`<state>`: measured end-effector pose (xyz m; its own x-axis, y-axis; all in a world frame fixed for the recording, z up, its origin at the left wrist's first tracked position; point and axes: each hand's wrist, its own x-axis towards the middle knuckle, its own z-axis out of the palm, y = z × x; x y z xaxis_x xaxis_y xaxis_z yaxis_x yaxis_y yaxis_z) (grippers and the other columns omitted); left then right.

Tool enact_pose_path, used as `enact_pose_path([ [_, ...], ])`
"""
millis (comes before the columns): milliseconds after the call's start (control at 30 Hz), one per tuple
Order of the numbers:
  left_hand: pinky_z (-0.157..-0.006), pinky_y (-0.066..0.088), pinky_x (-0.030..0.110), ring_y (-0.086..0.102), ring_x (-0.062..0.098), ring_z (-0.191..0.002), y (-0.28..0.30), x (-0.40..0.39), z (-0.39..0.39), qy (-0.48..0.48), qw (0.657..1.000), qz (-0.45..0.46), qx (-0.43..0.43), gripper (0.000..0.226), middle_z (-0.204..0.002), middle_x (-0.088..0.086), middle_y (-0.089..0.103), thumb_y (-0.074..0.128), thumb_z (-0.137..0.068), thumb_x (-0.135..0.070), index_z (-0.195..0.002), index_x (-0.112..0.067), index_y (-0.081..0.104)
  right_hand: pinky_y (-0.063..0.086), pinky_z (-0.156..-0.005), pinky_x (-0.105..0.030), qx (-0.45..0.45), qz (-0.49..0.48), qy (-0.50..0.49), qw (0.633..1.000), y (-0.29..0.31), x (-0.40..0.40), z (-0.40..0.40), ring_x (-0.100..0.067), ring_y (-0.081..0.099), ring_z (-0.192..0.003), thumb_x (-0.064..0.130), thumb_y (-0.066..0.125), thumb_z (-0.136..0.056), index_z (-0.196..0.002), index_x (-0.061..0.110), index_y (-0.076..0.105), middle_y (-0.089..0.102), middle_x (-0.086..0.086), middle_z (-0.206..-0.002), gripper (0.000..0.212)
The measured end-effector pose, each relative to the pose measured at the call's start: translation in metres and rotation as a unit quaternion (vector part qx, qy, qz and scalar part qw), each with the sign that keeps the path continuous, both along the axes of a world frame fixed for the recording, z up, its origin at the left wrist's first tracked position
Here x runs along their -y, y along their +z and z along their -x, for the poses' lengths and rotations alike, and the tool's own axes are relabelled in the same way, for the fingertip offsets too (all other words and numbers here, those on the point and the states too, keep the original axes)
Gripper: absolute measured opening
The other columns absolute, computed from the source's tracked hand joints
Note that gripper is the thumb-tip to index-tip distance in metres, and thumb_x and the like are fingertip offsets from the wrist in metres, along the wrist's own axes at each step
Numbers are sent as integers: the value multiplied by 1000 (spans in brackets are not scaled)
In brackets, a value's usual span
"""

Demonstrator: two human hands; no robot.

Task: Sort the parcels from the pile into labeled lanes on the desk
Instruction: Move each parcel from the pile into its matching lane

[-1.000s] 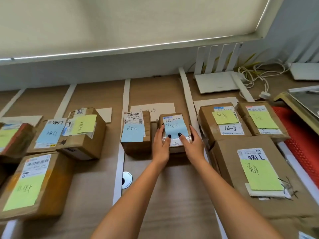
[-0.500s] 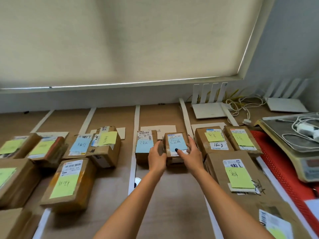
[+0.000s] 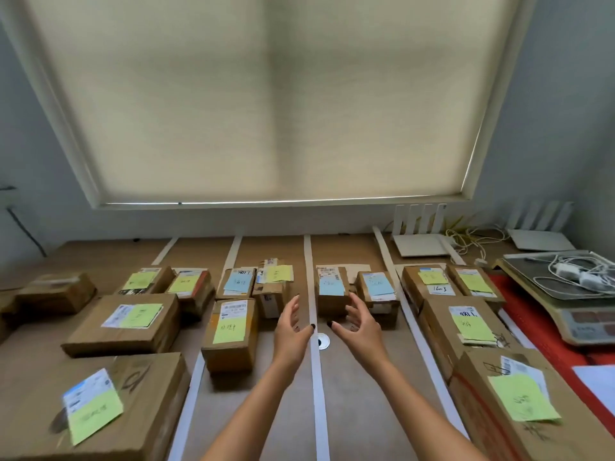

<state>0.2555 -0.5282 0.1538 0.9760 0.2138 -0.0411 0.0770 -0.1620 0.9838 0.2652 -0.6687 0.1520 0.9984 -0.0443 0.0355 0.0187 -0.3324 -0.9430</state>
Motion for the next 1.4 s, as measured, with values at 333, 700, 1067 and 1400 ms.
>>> enact_pose_path([
  [333,-101,46,39,41,22,-130,36,-165,102,-49,997,-19,58,68,-144,3,40,61,-85,0,-141,-30,35,43,-99,-31,42,-12,-7,999,31,-153,112,-22,46,-127,22,74,-79,-145,27,27,45,-11,-140,81],
  [700,-107,40,40,42,20,-130,68,-261,177,-47,991,-23,125,79,-141,4,45,74,-76,-9,-142,-27,33,45,-63,-3,88,7,27,996,62,-241,169,-6,46,-111,22,77,-76,-142,26,30,49,-4,-136,81],
  [1067,-101,42,37,44,22,-127,75,-344,188,-25,993,-22,116,81,-142,4,43,69,-79,-2,-142,-33,29,42,-101,-35,117,17,54,991,74,-311,163,-23,44,-129,25,78,-74,-143,26,29,44,-7,-141,84],
  [1400,-94,42,22,46,17,-124,75,-452,162,-82,986,-26,142,84,-136,2,45,71,-75,0,-143,-26,28,41,-96,-31,116,36,46,992,72,-427,150,-24,45,-127,26,79,-72,-142,26,30,46,-8,-140,85],
])
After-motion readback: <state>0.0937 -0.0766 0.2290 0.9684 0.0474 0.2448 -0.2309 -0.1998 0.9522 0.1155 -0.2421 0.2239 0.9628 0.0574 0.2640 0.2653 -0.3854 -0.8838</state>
